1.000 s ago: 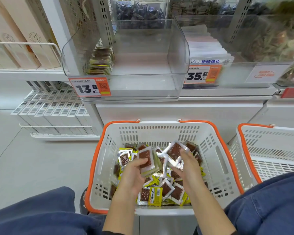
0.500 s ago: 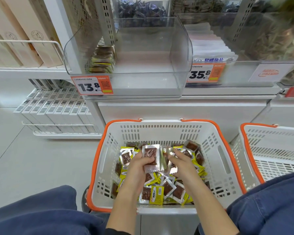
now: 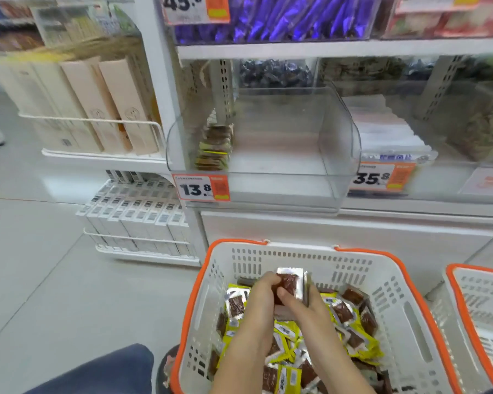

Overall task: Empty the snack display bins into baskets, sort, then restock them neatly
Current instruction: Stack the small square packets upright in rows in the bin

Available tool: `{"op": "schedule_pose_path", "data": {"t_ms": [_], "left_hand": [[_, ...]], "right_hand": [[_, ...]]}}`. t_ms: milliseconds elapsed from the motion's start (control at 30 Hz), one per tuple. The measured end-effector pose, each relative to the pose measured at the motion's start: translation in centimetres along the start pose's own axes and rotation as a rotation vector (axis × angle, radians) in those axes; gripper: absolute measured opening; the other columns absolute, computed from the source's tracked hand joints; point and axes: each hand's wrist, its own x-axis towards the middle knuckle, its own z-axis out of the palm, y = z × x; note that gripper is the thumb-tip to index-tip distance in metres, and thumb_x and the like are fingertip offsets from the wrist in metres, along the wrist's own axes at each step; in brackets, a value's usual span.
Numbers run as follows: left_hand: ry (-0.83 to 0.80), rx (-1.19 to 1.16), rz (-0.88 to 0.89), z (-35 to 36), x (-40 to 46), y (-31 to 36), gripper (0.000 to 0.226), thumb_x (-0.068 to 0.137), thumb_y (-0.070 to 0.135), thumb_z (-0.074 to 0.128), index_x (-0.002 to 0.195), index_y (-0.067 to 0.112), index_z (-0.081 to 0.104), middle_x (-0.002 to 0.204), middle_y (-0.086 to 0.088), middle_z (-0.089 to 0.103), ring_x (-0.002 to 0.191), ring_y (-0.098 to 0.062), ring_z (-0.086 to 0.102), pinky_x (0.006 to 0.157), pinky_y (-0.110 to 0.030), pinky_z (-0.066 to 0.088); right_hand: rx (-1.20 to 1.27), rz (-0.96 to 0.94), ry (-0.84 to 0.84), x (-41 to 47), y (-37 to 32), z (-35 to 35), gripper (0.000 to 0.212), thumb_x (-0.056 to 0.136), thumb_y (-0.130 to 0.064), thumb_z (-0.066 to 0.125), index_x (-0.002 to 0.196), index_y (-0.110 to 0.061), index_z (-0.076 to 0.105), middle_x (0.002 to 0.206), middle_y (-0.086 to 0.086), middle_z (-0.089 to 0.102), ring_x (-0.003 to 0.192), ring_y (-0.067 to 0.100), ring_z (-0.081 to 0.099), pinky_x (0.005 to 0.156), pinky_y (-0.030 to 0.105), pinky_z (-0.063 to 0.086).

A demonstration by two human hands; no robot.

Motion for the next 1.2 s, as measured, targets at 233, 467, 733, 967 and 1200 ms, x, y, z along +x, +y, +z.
{"op": "schedule_pose_path", "data": {"t_ms": [233, 467, 733, 967, 1200], "left_hand": [[0.049, 0.835, 0.407, -1.6, -2.6, 17.0, 0.061, 0.082, 0.063, 0.047, 0.089, 0.009, 0.072, 0.09, -0.009, 0.074, 0.085, -0.023, 0.067, 0.087, -0.037, 0.052], [0.346, 1.503, 0.803, -7.2, -2.6, 29.7, 0.022, 0.094, 0.029, 0.056, 0.113, 0.024, 0.066, 0.101, 0.009, 0.067, 0.097, -0.012, 0.062, 0.084, -0.028, 0.048], [-0.146, 2.276, 0.518, -7.2, 7.9, 30.6, 0.073, 0.081, 0.039, 0.073, 0.144, 0.027, 0.038, 0.141, 0.001, 0.05, 0.126, -0.02, 0.048, 0.1, -0.032, 0.043], [-0.379, 2.241, 0.343, -7.1, 11.3, 31.8, 0.108, 0.072, 0.057, 0.076, 0.154, 0.033, 0.01, 0.162, 0.005, 0.012, 0.147, -0.014, 0.017, 0.118, -0.034, 0.023], [-0.455, 2.238, 0.202, -5.2, 12.8, 30.4, 0.097, 0.077, 0.06, 0.069, 0.152, 0.04, 0.012, 0.162, 0.005, 0.001, 0.149, -0.013, 0.002, 0.121, -0.037, 0.014]], "right_hand": [[-0.105, -0.426, -0.171, 2.3, -12.3, 3.2, 0.023, 0.084, -0.011, 0.07, 0.102, -0.023, 0.063, 0.086, -0.008, 0.074, 0.081, 0.004, 0.068, 0.068, 0.012, 0.048], [-0.339, -0.614, -0.226, 8.0, -23.0, 2.4, 0.026, 0.081, -0.018, 0.075, 0.101, -0.028, 0.061, 0.084, -0.011, 0.071, 0.078, 0.003, 0.065, 0.074, 0.024, 0.049], [-1.041, -0.663, -0.313, 16.0, -24.5, 2.8, 0.04, 0.076, -0.037, 0.077, 0.109, -0.03, 0.055, 0.089, -0.015, 0.064, 0.078, -0.007, 0.06, 0.069, 0.013, 0.047], [-1.325, -0.652, -0.492, 19.6, -23.0, 4.5, 0.029, 0.079, -0.046, 0.07, 0.094, -0.042, 0.045, 0.081, -0.023, 0.056, 0.073, -0.007, 0.054, 0.06, 0.011, 0.04], [-1.407, -0.623, -0.598, 20.5, -21.7, 4.4, 0.047, 0.076, -0.054, 0.066, 0.116, -0.04, 0.046, 0.101, -0.016, 0.061, 0.089, 0.004, 0.055, 0.082, 0.027, 0.048]]}}
